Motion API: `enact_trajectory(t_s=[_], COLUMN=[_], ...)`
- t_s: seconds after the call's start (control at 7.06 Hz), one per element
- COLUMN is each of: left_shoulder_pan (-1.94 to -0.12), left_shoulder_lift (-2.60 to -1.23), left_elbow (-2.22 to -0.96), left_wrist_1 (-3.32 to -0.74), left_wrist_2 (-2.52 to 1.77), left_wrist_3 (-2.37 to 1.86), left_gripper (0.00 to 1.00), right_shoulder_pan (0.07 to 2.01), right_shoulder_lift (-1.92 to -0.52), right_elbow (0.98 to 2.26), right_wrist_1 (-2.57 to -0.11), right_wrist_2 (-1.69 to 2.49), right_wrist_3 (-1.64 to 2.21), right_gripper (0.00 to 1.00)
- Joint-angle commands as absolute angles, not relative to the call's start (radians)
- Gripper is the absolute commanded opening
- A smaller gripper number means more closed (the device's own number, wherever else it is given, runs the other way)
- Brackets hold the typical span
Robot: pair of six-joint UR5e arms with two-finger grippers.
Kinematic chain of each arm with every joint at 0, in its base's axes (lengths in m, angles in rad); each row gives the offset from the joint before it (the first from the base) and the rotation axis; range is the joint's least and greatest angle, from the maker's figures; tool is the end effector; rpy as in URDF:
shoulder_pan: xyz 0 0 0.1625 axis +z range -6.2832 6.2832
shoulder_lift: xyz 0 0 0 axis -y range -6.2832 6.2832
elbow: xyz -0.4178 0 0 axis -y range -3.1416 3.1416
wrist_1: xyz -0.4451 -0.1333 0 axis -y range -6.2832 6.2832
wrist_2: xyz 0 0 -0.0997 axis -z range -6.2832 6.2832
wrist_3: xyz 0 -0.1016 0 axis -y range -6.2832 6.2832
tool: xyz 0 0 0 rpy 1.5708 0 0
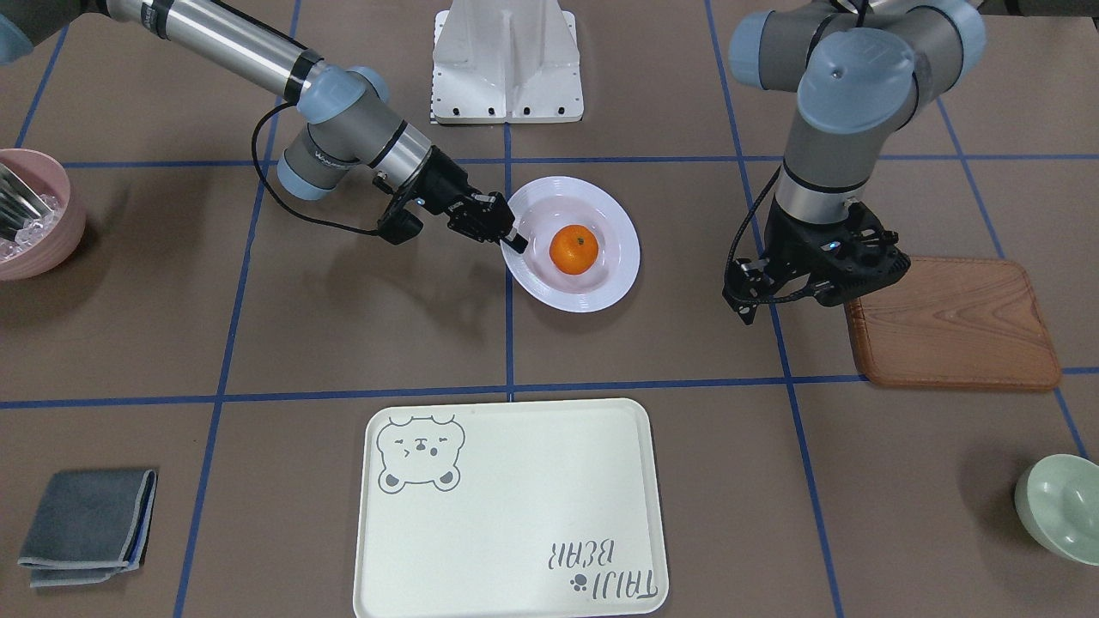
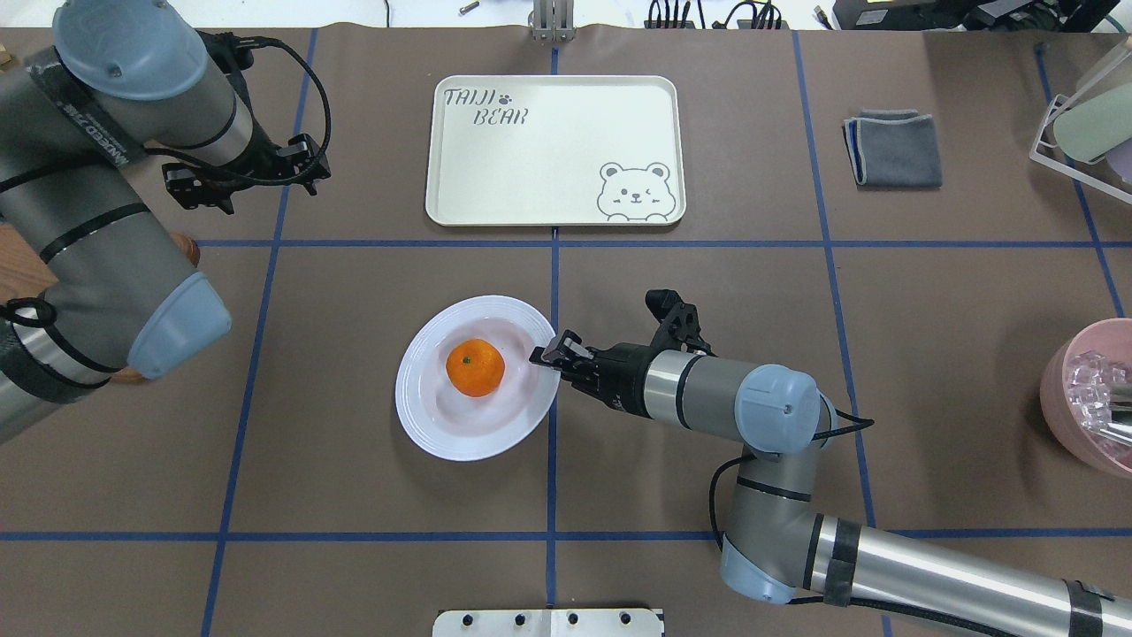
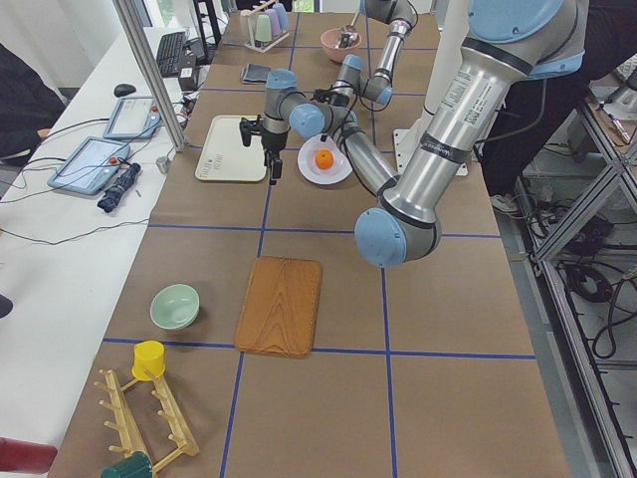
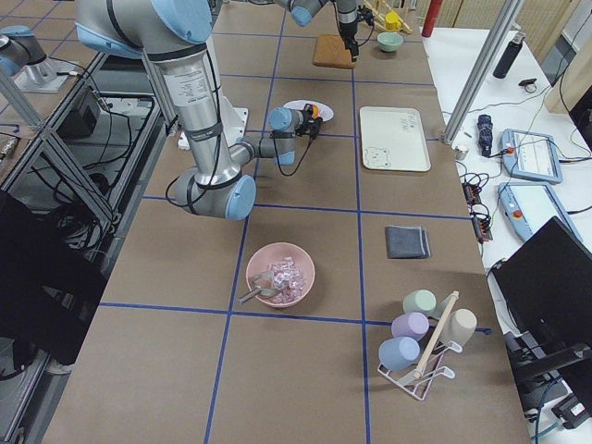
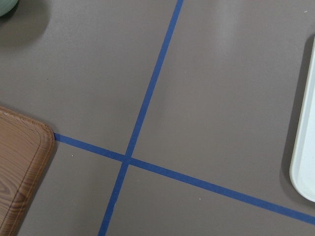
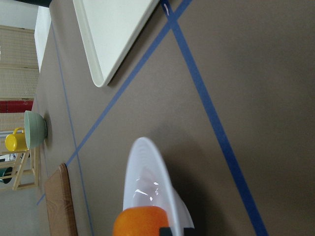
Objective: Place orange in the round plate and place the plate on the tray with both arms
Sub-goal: 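Grip the rim of the white plate with the right gripper, then slide the plate with the right gripper onto the cream bear tray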
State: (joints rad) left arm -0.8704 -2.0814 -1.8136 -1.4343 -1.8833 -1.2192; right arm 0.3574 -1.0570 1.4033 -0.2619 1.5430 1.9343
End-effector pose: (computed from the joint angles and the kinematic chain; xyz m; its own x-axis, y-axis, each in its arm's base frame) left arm 0.3513 -0.5751 0.2437 0.7046 -0.3274 -0.6295 0.3944 0.9182 -0.0362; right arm -0.6239 -0.3783 0.2674 -0.2074 0.3019 0.9305 -0.3230 0.8767 -0.3565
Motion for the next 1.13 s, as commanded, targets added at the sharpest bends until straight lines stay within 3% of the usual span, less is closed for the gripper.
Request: enact_trajectory(t_s=[0.0, 0.42, 0.71, 0.99], left_shoulder_pan=[-0.957, -1.018, -1.034, -1.042], left_shoulder_lift=[-2.063, -2.045, -2.043, -2.043], left_elbow=[-1.810, -1.790, -1.770, -1.770], left_wrist_1=[-1.427, -1.410, -1.411, -1.411], left_wrist_2=[-1.928, -1.945, -1.947, -1.948], left_wrist_3=[-1.162, -1.048, -1.019, -1.019], left_gripper=[0.98, 0.98, 0.98, 0.98], right_shoulder_pan=[0.424, 0.575, 0.636, 0.666], right_shoulder_lift=[-1.022, -1.002, -0.860, -0.761], right_elbow=[1.416, 1.350, 1.127, 0.993], right_wrist_1=[-0.250, -0.261, -0.288, -0.362], right_wrist_2=[1.509, 1.483, 1.427, 1.425], right_wrist_3=[2.033, 2.048, 2.057, 2.057], right_gripper=[0.00, 0.00, 0.00, 0.00])
